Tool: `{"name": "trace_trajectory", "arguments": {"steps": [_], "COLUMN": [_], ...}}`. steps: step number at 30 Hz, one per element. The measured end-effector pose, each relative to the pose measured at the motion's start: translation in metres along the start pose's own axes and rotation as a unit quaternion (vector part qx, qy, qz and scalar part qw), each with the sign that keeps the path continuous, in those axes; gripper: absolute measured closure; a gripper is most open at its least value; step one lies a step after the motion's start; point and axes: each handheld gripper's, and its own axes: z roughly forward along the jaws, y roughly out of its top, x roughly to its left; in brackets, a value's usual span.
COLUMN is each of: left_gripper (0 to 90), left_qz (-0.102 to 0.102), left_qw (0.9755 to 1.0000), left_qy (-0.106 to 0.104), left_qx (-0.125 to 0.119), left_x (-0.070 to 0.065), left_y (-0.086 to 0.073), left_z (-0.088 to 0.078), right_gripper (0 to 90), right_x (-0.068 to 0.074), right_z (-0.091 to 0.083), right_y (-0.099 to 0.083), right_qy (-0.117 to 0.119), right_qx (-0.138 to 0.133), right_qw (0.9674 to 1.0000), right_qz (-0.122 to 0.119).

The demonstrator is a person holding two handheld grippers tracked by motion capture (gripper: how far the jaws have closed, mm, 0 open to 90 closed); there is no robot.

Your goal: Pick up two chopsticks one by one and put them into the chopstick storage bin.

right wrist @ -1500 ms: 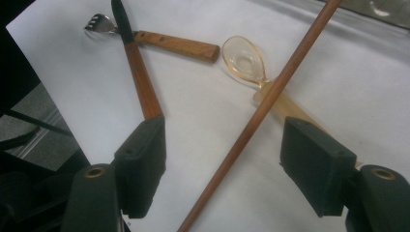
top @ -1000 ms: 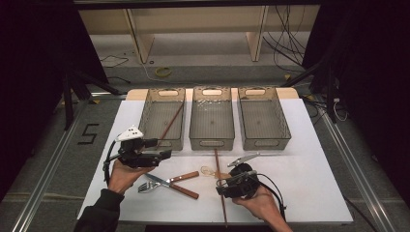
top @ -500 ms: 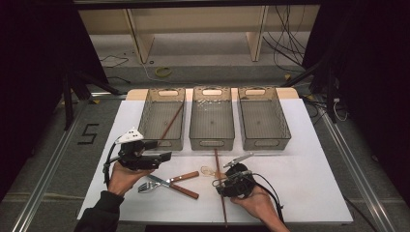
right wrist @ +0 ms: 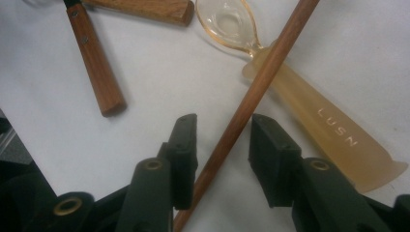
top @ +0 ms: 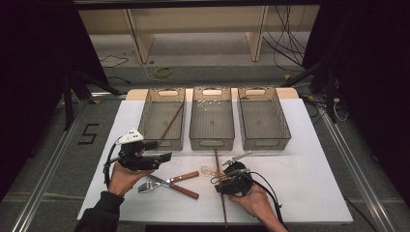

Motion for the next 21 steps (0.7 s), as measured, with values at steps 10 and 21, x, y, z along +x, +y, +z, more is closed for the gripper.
{"name": "trace_trajectory", "arguments": {"steps": [10, 21], "left_gripper": [21.1, 21.1], "left_qz": [0.001, 0.003], "left_qw": [1.0, 1.0], "left_qy": [0.0, 0.001], "left_qx": [0.001, 0.003], "left_x": [0.0, 0.0], "left_y": [-0.001, -0.001], "left_z": [0.001, 0.002], "right_gripper": [70.0, 74.4], "right_x": [-0.007, -0.013], "right_z": [0.001, 0.001], "right_y": [-0.001, -0.003], "right_qy": [0.018, 0.031], "right_qx": [-0.01, -0.019], "right_qw": [0.9993, 0.9979], "right_qz": [0.033, 0.054]}}
